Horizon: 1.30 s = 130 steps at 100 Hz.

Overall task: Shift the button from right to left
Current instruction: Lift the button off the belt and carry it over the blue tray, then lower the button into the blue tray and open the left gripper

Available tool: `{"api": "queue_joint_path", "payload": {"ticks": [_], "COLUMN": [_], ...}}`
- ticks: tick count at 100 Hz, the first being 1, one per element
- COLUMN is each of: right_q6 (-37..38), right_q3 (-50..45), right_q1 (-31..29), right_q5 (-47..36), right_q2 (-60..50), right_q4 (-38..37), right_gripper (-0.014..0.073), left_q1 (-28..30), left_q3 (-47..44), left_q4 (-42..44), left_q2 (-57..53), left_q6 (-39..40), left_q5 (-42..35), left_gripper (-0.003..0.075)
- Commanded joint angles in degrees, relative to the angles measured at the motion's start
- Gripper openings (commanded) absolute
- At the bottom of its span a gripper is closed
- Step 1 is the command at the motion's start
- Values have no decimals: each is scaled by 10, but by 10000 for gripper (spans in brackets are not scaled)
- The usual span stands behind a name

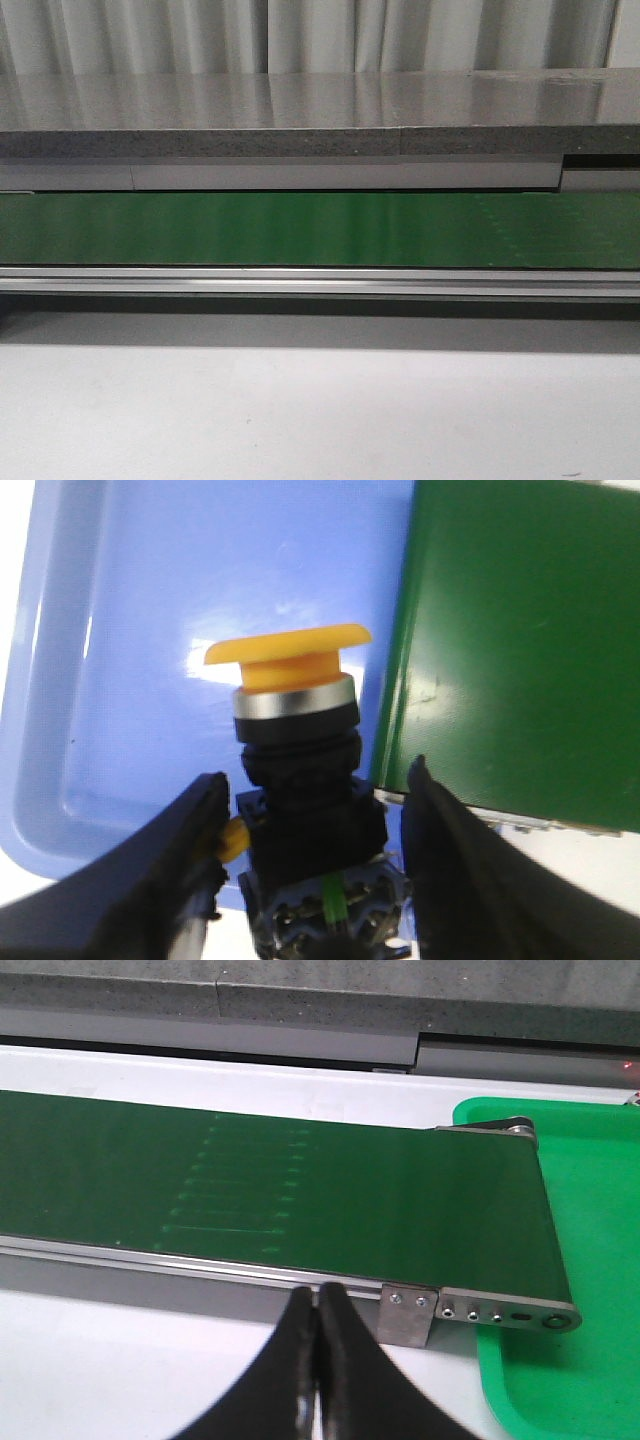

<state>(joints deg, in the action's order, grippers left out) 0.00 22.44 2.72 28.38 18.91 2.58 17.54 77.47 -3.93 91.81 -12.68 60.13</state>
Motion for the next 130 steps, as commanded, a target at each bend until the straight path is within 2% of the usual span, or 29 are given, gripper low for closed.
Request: {"api": "queue_joint_path", "payload": {"ticks": [1, 15, 47, 68, 75, 88, 94, 107, 117, 124, 130], "right_q6": [-4, -4, -4, -4, -4, -4, -4, -4, -4, -4, -4], "right_q3": [15, 15, 15, 15, 15, 15, 15, 15, 15, 15, 15], "right_q1": [0, 0, 0, 0, 0, 0, 0, 0, 0, 0, 0], "right_q5": [-46, -46, -46, -46, -46, -46, -46, -46, -46, -46, -46], "right_q2": [2, 2, 2, 2, 2, 2, 2, 2, 2, 2, 2], "right_q4": [-2, -2, -2, -2, -2, -2, -2, -2, -2, -2, -2], "right_gripper": [-67, -67, -67, -67, -67, -67, -67, -67, -67, -67, -67], "left_q1": [13, 16, 15, 15, 15, 15, 15, 15, 15, 15, 15], "left_q3": [9, 7, 7, 7, 7, 7, 10, 19, 19, 19, 19], "left_q4": [8, 49, 65, 67, 67, 67, 73, 89, 90, 87, 69], "left_q2": [-7, 25, 99, 150, 158, 160, 160, 156, 142, 126, 110], "left_q6": [-7, -7, -7, -7, -7, -7, -7, -7, -7, -5, -5], "left_q5": [-25, -46, -136, -155, -155, -160, -160, -150, -150, -149, -145], "left_gripper": [272, 272, 272, 281, 327, 496, 525, 511, 468, 405, 307]}}
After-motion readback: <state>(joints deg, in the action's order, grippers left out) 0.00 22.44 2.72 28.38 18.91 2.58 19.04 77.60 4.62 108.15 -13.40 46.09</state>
